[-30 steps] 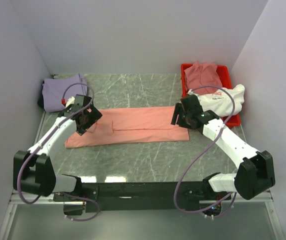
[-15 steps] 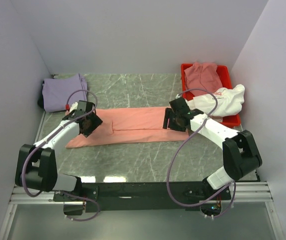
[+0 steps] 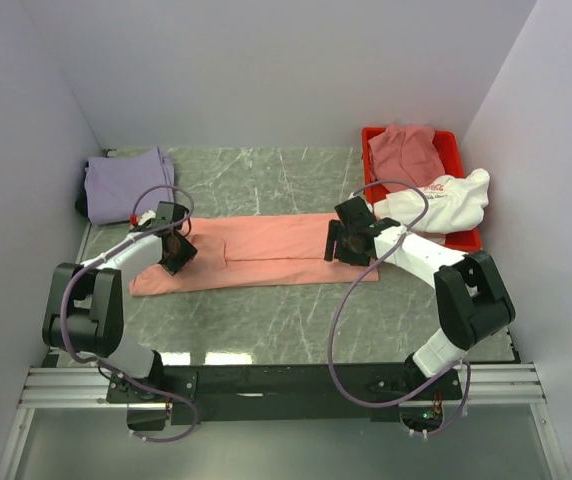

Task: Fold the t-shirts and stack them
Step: Fold the tshirt

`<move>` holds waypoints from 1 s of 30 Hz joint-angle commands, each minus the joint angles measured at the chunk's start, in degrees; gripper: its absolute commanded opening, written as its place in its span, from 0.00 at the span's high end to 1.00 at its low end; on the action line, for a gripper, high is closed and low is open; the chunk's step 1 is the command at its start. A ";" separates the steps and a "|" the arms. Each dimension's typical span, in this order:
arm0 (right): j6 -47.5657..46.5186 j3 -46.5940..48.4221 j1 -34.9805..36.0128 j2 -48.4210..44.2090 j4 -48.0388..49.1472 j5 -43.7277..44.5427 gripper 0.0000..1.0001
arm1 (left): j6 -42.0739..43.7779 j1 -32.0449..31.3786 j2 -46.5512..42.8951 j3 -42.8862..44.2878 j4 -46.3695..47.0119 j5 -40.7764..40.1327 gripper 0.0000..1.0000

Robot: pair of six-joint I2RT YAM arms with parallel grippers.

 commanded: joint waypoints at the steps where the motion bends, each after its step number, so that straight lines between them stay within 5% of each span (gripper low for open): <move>1: 0.20 1.93 0.15 0.58 0.93 1.35 0.28 | 0.31 0.89 1.08 2.97 1.87 -2.04 0.54; 7: -0.07 2.11 0.24 1.37 0.67 1.71 0.28 | 0.75 2.03 3.55 4.99 1.96 -2.30 0.63; 12: -0.07 2.55 0.24 2.16 0.49 2.15 0.28 | 1.45 2.21 4.34 7.10 0.91 -1.86 0.89; 15: -0.16 2.99 0.24 2.78 0.41 2.15 0.28 | 1.10 2.47 4.16 8.41 -0.41 -3.96 0.96; 23: -0.59 3.87 0.24 3.57 -0.21 3.55 0.28 | 1.72 3.79 7.06 13.16 -1.82 -6.08 0.98; 30: -1.56 6.32 -0.11 4.27 -1.09 4.60 0.28 | 3.03 5.02 12.24 20.00 -1.99 -7.49 0.77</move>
